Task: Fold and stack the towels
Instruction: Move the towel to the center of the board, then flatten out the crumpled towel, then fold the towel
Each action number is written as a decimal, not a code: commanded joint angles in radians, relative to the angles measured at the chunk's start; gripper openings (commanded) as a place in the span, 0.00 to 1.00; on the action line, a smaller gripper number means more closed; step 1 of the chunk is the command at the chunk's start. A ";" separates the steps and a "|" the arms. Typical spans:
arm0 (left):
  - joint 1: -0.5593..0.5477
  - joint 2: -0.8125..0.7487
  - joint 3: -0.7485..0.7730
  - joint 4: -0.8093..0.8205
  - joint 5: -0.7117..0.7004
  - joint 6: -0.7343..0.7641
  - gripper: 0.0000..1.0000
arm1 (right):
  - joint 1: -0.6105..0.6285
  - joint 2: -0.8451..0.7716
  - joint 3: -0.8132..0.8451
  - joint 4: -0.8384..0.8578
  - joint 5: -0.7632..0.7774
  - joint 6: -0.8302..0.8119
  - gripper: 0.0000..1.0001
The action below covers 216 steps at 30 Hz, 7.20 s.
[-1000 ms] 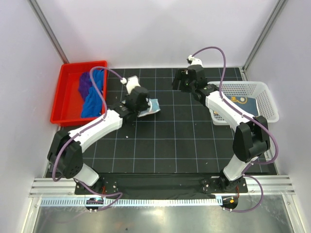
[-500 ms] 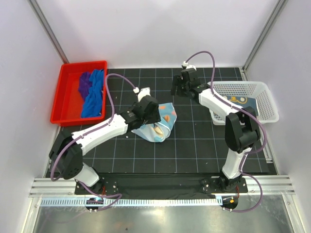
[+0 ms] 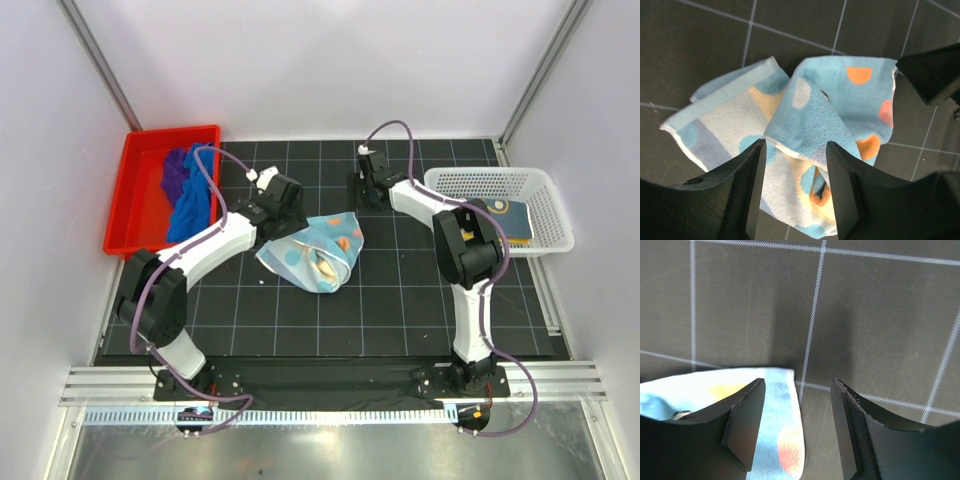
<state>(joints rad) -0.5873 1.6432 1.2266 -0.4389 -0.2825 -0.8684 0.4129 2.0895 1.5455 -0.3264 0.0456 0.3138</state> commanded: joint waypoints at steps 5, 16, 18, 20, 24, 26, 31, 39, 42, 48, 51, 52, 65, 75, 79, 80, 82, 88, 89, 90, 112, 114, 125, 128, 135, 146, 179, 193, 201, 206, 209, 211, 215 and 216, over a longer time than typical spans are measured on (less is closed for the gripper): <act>0.003 0.007 -0.021 0.043 0.052 -0.086 0.58 | 0.003 0.067 0.114 -0.025 -0.033 -0.048 0.61; 0.007 0.033 -0.013 -0.018 0.054 -0.113 0.59 | 0.013 0.115 0.148 -0.054 -0.053 -0.041 0.57; 0.007 0.032 -0.018 -0.018 0.062 -0.118 0.59 | 0.015 0.116 0.148 -0.060 -0.052 -0.041 0.56; 0.009 0.036 -0.019 -0.021 0.062 -0.116 0.59 | 0.017 0.118 0.153 -0.072 -0.050 -0.039 0.54; 0.014 0.044 -0.027 -0.020 0.058 -0.121 0.59 | 0.023 0.115 0.148 -0.072 -0.050 -0.039 0.53; 0.021 0.053 -0.024 -0.021 0.062 -0.121 0.58 | 0.026 0.116 0.149 -0.077 -0.050 -0.038 0.53; 0.021 0.049 -0.033 -0.021 0.066 -0.126 0.54 | 0.030 0.099 0.143 -0.076 -0.010 -0.041 0.53; 0.037 0.069 -0.038 -0.012 0.072 -0.124 0.49 | 0.030 0.076 0.134 -0.080 0.005 -0.044 0.53; 0.052 0.076 -0.039 0.002 0.081 -0.112 0.47 | 0.030 0.060 0.125 -0.076 0.007 -0.044 0.54; 0.078 0.099 -0.021 0.014 0.108 -0.095 0.40 | 0.030 0.057 0.125 -0.077 0.000 -0.044 0.54; 0.090 0.110 -0.016 0.022 0.124 -0.086 0.37 | 0.030 0.052 0.119 -0.079 -0.001 -0.042 0.54; 0.092 0.112 -0.013 0.022 0.126 -0.086 0.36 | 0.030 0.053 0.119 -0.079 -0.001 -0.042 0.54; 0.095 0.099 -0.013 0.063 0.201 -0.092 0.45 | 0.030 0.064 0.122 -0.082 -0.004 -0.035 0.46; 0.095 0.112 -0.009 0.071 0.217 -0.101 0.35 | 0.033 0.037 0.102 -0.069 -0.015 -0.027 0.51; 0.096 0.109 -0.007 0.072 0.201 -0.101 0.30 | 0.033 0.020 0.090 -0.062 -0.007 -0.027 0.52; 0.095 0.109 -0.006 0.071 0.198 -0.098 0.26 | 0.032 0.014 0.087 -0.063 -0.004 -0.028 0.52; 0.096 0.101 -0.004 0.069 0.181 -0.093 0.21 | 0.033 0.004 0.079 -0.059 -0.001 -0.028 0.52; 0.112 0.110 0.013 0.065 0.174 -0.073 0.01 | 0.033 -0.019 0.054 -0.048 -0.015 -0.030 0.52; 0.113 0.112 0.016 0.062 0.175 -0.072 0.00 | 0.033 -0.016 0.053 -0.046 -0.018 -0.030 0.52; 0.118 0.115 0.019 0.060 0.175 -0.067 0.00 | 0.033 -0.011 0.054 -0.049 -0.021 -0.030 0.52; 0.130 0.164 0.073 0.045 0.250 -0.004 0.00 | 0.096 0.130 0.177 -0.132 0.168 -0.070 0.43; 0.130 0.162 0.073 0.046 0.249 -0.003 0.00 | 0.096 0.132 0.177 -0.129 0.168 -0.070 0.41; 0.129 0.095 0.134 0.008 0.204 0.087 0.00 | 0.096 0.017 0.131 -0.106 0.241 -0.067 0.06; 0.119 0.055 0.177 -0.012 0.197 0.123 0.00 | 0.096 -0.087 0.094 -0.089 0.253 -0.064 0.03; 0.048 -0.098 0.270 -0.155 0.102 0.245 0.00 | 0.099 -0.377 0.004 -0.051 0.257 -0.068 0.01; -0.161 -0.408 0.369 -0.282 -0.164 0.434 0.00 | 0.222 -0.744 0.011 -0.123 0.203 -0.139 0.01; 0.288 0.002 0.464 0.172 0.312 0.473 0.00 | -0.009 -0.265 0.252 0.019 0.045 -0.082 0.01; 0.411 0.470 0.735 0.276 0.362 0.476 0.00 | -0.077 0.261 0.708 0.167 0.043 -0.097 0.01; 0.409 0.377 0.504 0.383 0.413 0.437 0.00 | -0.075 0.117 0.434 0.246 0.024 -0.081 0.01; 0.408 0.256 0.306 0.433 0.414 0.393 0.00 | -0.068 -0.044 0.223 0.316 0.013 -0.047 0.01; 0.405 0.172 0.197 0.457 0.410 0.373 0.00 | -0.054 -0.133 0.069 0.320 0.017 -0.036 0.01; 0.394 0.129 0.145 0.476 0.407 0.364 0.00 | -0.046 -0.178 0.007 0.357 0.023 -0.028 0.01; 0.367 0.009 0.001 0.479 0.399 0.344 0.00 | -0.016 -0.287 -0.157 0.380 0.031 -0.009 0.01; 0.357 -0.012 -0.028 0.480 0.379 0.345 0.00 | -0.008 -0.302 -0.180 0.383 0.037 -0.010 0.01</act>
<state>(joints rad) -0.2211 1.7283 1.2690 -0.0181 0.1650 -0.5133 0.4007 1.8858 1.4399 -0.0143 0.0063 0.2947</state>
